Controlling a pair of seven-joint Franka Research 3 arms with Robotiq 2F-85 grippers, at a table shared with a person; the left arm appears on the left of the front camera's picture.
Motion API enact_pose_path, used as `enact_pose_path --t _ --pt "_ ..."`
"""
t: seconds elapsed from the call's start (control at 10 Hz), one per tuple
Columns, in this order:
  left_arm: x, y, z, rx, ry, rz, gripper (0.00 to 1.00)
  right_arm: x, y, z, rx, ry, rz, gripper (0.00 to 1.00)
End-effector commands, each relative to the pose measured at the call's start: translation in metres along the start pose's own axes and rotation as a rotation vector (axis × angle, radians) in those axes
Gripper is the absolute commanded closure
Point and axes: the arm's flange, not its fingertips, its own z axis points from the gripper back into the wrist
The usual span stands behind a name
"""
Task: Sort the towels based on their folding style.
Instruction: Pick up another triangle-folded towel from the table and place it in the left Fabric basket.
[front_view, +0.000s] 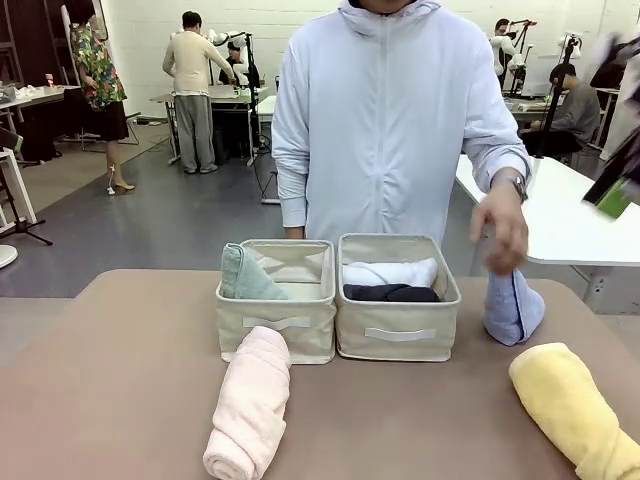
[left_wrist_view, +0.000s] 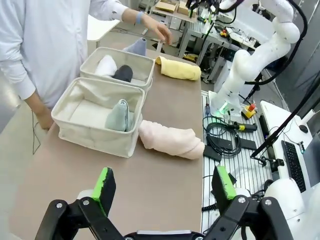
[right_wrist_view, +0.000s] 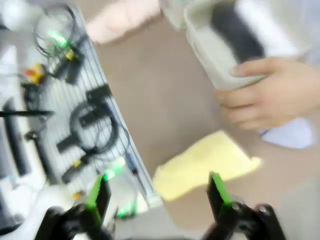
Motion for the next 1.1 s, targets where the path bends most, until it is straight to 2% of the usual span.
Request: enact_pose_path --t 0.0,0.2,0.3,0.4,0.5,0.6,1.0 --pt "0.0 -0.002 0.002 0.011 -0.003 0.006 0.0 0.003 -0.012 -0.036 0.021 0.136 -0.026 0.0" --pt "0.0 -0.002 0.002 0.011 -0.003 0.006 0.0 -0.01 -0.019 -0.043 0.04 0.13 -0.055 0.0" --pt "0.0 -0.002 0.002 0.011 -0.003 0.006 0.0 -0.029 -0.01 -0.025 0.071 0.133 -0.063 0.0" --pt "0.0 -0.002 0.002 0.011 -0.003 0.006 0.0 -0.069 0.02 0.028 0.094 0.099 -0.011 0.0" --pt "0.0 -0.002 0.002 0.011 -0.003 0.006 0.0 -0.098 0.033 0.077 0.091 -0.011 -0.012 0.0" --pt "0.0 -0.002 0.002 0.011 -0.003 0.006 0.0 -0.115 0.029 0.098 0.079 -0.093 -0.046 0.0" --pt "0.0 -0.002 0.002 0.011 -0.003 0.006 0.0 -0.125 0.02 0.081 0.123 -0.101 -0.054 0.0"
